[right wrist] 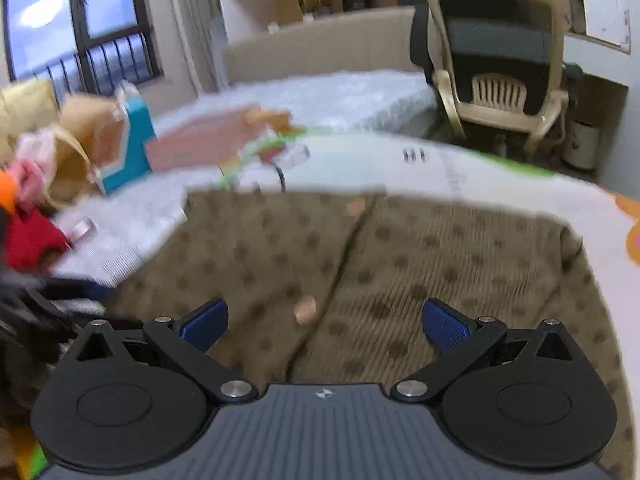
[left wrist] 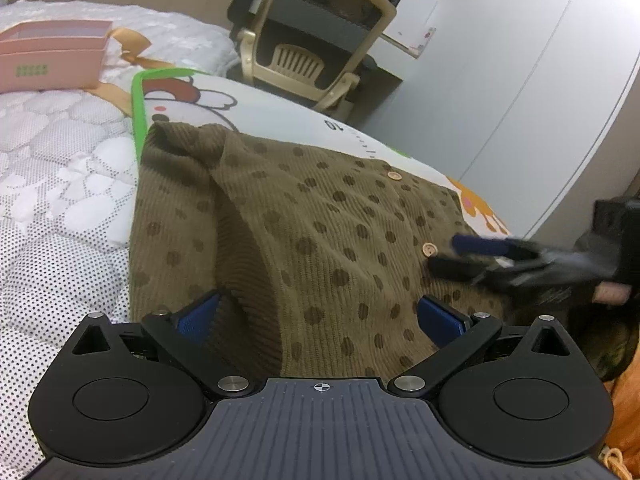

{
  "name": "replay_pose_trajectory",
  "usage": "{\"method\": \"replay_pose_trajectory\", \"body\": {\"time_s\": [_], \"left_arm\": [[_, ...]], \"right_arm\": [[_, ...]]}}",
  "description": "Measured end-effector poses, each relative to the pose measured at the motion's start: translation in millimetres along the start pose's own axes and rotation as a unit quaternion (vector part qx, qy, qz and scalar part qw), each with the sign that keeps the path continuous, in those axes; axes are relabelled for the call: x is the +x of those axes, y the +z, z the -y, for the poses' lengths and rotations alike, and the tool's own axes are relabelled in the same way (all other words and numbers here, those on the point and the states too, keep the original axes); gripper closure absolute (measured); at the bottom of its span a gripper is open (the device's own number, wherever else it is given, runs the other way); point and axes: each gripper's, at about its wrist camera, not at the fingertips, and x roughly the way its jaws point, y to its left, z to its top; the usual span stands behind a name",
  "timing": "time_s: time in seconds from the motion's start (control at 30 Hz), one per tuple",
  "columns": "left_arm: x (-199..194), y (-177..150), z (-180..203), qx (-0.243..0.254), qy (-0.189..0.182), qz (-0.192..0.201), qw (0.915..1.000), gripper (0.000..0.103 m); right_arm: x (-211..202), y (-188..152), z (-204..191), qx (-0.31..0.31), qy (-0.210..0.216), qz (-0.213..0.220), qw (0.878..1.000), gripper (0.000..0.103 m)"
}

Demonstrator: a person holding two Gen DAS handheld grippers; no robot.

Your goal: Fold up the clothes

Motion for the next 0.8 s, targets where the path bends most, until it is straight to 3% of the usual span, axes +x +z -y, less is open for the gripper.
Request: {"method": "replay_pose_trajectory", "body": {"time_s": [0.07, 0.2, 0.33, 0.4, 0.47, 0.53, 0.63, 0.8], "left_arm": [[-2, 0, -1, -0.006, -0.003, -0.004, 1.0, 0.0], [-24, -3, -9, -0.052, -0.01, 0.011, 0.9986, 0.0], [-47, -10, -33, -0.094, 0.05, 0.046, 0.9932, 0.001], [-46, -11, -42, -0.115, 0.063, 0.043, 0.9904, 0.003], [-40, -12, -48, -0.128, 0.066, 0.033, 0.9891, 0.014], [-31, -10, -43, -0.113, 0.06, 0.019, 0.9916, 0.047], [-34, -4, -36, -0.095, 0.069, 0.026, 0.9927, 0.065], [-44, 7, -30, -0.091, 0.068, 0.041, 0.9926, 0.076]], "right_arm": [[3, -3, -9, -0.028, -0.021, 0.002, 0.999, 0.0], [2, -4, -9, -0.03, -0.02, 0.001, 0.999, 0.0], [1, -6, -11, -0.037, -0.024, -0.002, 0.999, 0.0], [3, -6, -16, -0.05, -0.033, -0.006, 0.998, 0.0], [4, -7, -19, -0.058, -0.04, -0.006, 0.997, 0.0], [2, -7, -22, -0.07, -0.041, -0.004, 0.997, 0.0], [-6, -7, -32, -0.108, -0.027, 0.001, 0.994, 0.0], [-32, -1, -80, -0.189, 0.034, 0.034, 0.981, 0.0]]}}
